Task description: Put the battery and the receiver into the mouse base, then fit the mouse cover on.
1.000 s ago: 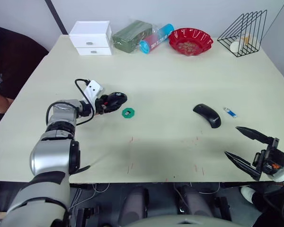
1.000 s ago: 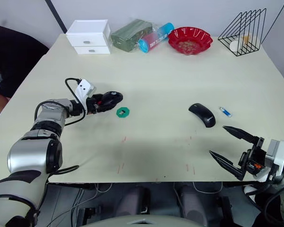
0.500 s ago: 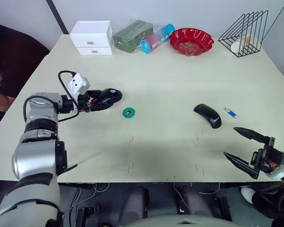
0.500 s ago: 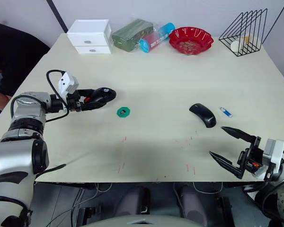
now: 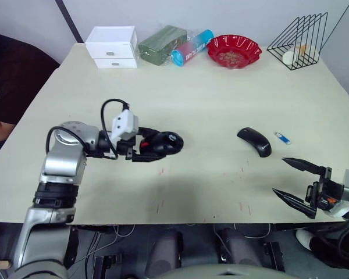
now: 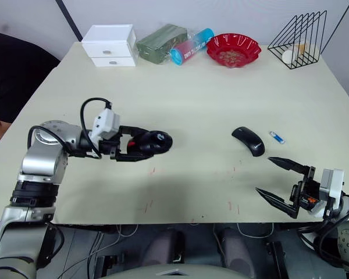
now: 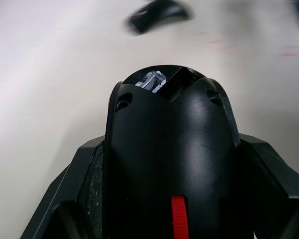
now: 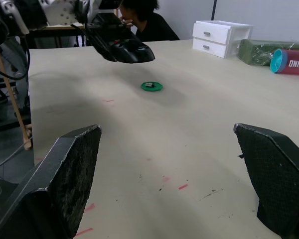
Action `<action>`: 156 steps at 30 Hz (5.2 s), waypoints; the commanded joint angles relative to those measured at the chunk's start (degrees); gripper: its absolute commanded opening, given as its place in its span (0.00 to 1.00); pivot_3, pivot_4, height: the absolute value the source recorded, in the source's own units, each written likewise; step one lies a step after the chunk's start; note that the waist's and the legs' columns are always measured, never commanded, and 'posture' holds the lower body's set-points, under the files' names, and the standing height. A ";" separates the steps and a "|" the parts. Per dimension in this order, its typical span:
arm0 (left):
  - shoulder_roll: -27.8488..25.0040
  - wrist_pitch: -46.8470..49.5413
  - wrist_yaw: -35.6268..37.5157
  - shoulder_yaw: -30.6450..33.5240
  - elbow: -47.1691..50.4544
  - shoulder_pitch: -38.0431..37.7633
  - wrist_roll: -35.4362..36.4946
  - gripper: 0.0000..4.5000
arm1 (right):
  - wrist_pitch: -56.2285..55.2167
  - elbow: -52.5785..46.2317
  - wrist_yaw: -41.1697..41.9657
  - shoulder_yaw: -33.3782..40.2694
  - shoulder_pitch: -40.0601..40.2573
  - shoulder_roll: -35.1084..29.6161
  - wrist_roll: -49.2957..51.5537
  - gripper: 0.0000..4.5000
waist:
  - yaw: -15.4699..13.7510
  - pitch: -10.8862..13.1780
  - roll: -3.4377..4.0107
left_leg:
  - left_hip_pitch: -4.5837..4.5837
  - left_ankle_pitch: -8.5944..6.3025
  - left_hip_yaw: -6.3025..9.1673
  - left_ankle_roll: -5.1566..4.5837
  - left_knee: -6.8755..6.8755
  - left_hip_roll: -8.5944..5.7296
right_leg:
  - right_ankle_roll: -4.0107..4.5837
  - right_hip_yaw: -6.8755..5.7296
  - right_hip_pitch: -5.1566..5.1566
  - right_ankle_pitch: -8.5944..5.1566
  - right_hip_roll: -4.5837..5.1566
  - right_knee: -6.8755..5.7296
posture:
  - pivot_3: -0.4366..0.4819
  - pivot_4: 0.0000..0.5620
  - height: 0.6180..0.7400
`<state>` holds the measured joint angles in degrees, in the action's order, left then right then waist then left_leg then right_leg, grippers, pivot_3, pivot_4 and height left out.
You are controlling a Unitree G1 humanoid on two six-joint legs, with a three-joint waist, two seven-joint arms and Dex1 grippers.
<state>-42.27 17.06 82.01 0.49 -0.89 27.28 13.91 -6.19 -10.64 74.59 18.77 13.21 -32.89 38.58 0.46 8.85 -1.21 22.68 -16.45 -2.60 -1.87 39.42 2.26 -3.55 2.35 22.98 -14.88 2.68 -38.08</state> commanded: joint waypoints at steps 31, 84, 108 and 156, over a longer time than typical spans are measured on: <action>8.59 3.36 -18.35 -25.12 13.46 -7.49 -10.61 0.66 | 6.39 5.00 -7.79 1.75 -1.78 -4.28 -4.38 1.00 | -0.54 -0.06 0.12 | -0.04 0.00 -0.09 -0.01 0.01 -0.06 | -0.01 0.14 -0.01 0.01 -0.03 0.07 | 0.48 0.27 1.00; 9.56 0.45 -17.64 -25.98 9.09 -5.20 -11.18 0.66 | 28.57 11.39 -18.65 -3.96 -22.10 -14.47 -14.63 0.02 | -1.24 -0.13 0.64 | 0.06 0.00 -0.10 -0.02 0.00 -0.06 | -0.05 0.14 0.02 0.03 -0.02 0.12 | 0.48 0.27 1.00; 10.61 -0.08 -17.97 -27.30 6.37 -4.67 -12.87 0.66 | 89.53 -37.23 -47.76 -12.86 -26.57 -6.97 12.69 0.02 | -1.20 -0.21 0.35 | 0.12 0.00 0.06 -0.03 0.02 -0.10 | -0.06 0.05 0.00 0.03 0.00 0.23 | 0.48 0.27 1.00; 11.99 2.81 -18.29 -27.46 6.89 -4.26 -13.00 0.66 | 93.38 -30.61 -74.76 -18.09 -33.91 -3.97 33.83 0.54 | -1.26 -0.39 0.27 | 0.20 -0.01 0.09 -0.06 -0.03 -0.05 | -0.05 0.01 0.02 0.02 0.04 0.36 | 0.48 0.27 1.00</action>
<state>-30.59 19.20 64.68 -25.43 7.09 23.24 2.28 89.43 -38.26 -3.00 -0.15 -20.70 -35.57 72.81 -0.80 8.46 -0.95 22.89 -16.46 -2.51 -1.93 39.38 2.21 -3.60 2.35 23.00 -14.86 2.73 -37.71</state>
